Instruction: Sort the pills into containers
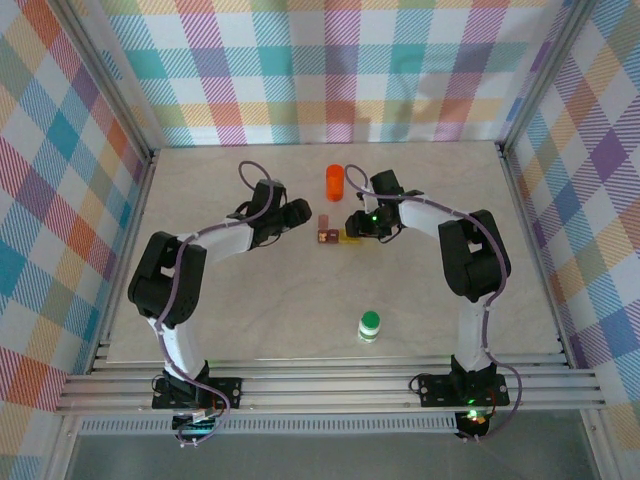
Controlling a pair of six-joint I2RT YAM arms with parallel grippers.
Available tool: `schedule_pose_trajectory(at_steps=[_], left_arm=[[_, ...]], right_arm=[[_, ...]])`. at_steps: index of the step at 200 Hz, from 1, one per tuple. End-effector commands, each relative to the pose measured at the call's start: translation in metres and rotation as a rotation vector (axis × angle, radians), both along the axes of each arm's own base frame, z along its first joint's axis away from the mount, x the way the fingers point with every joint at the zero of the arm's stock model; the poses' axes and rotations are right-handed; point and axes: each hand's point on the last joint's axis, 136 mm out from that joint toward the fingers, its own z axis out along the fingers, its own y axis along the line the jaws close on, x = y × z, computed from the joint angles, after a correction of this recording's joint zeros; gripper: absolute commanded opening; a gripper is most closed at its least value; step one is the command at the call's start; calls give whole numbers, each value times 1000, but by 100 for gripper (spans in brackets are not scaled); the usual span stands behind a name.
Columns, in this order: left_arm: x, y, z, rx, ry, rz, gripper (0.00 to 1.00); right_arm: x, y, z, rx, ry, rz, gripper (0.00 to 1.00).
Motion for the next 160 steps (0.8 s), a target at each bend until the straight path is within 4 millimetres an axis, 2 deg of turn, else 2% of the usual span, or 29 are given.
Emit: schedule_pose_trajectory(at_steps=[1, 54, 110, 160], left_arm=[[10, -2, 2, -14, 17, 4, 69], [23, -13, -8, -23, 59, -5, 67], [36, -23, -20, -15, 103, -25, 62], [36, -38, -33, -19, 189, -79, 56]], right_arm=[[-12, 1, -14, -2, 41, 15, 46], [-18, -5, -26, -30, 63, 10, 43], [-16, -2, -21, -12, 61, 3, 40], [-13, -3, -21, -19, 55, -2, 40]])
